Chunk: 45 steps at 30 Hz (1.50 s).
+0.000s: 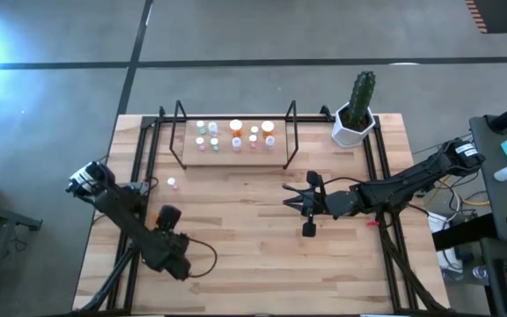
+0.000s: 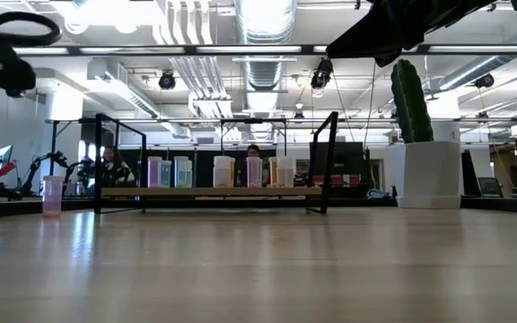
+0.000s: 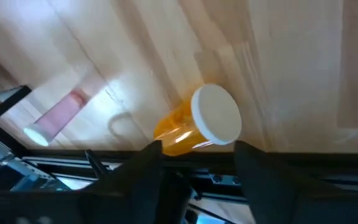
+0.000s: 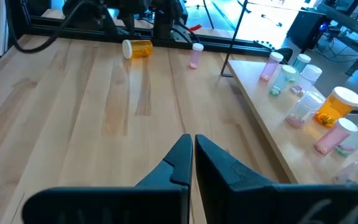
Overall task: Pick and place medicine bottles onto shelf by color
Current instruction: Put the orange pill bottle on the shelf
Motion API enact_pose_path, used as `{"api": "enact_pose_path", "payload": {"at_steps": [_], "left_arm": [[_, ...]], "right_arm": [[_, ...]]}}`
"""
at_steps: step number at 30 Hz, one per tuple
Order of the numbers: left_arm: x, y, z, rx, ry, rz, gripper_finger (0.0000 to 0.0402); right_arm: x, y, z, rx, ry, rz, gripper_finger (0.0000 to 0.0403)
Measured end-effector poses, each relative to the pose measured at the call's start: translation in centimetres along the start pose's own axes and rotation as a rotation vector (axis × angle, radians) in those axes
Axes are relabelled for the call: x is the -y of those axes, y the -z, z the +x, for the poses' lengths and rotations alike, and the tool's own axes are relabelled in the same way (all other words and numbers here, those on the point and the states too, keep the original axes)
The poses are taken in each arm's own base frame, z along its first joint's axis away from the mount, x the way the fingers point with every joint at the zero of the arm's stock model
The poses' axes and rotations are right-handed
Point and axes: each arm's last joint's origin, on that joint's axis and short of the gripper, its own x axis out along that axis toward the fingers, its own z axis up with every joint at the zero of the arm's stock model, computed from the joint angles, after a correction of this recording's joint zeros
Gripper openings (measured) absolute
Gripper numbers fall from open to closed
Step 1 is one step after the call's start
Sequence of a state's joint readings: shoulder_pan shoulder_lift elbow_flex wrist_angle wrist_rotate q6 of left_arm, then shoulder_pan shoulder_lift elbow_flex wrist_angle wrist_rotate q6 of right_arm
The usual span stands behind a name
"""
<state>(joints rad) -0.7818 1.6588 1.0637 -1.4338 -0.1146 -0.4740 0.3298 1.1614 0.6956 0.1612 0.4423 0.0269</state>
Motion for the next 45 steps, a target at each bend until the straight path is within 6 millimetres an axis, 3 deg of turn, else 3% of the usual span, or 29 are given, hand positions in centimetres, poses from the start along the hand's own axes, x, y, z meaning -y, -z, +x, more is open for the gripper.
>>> {"api": "enact_pose_path", "payload": {"at_steps": [6,14,23,30,39,45], "left_arm": [[1.2,-0.3,1.0,-0.030,-0.034,0.051,0.0236],[3.0,-0.7,2.6,-0.077,-0.076,0.218,0.0245],[4.3,-1.3,4.6,-0.170,-0.155,0.370,0.0245],[4.5,-1.5,5.5,-0.206,-0.170,0.381,0.0243],[4.3,-1.2,6.3,-0.218,-0.170,0.380,0.0189],[4.2,-0.9,6.6,-0.240,-0.161,0.377,0.0183]], "right_arm": [[0.0,0.0,0.0,0.000,0.000,-0.001,0.0009],[0.0,0.0,0.0,-0.001,-0.001,-0.001,0.0009],[0.0,0.0,0.0,-0.001,-0.001,-0.001,0.0009],[0.0,0.0,0.0,-0.001,-0.005,-0.001,0.0009],[0.0,0.0,0.0,-0.001,-0.005,-0.001,0.0009],[0.0,0.0,0.0,-0.001,-0.004,-0.001,0.0009]]}}
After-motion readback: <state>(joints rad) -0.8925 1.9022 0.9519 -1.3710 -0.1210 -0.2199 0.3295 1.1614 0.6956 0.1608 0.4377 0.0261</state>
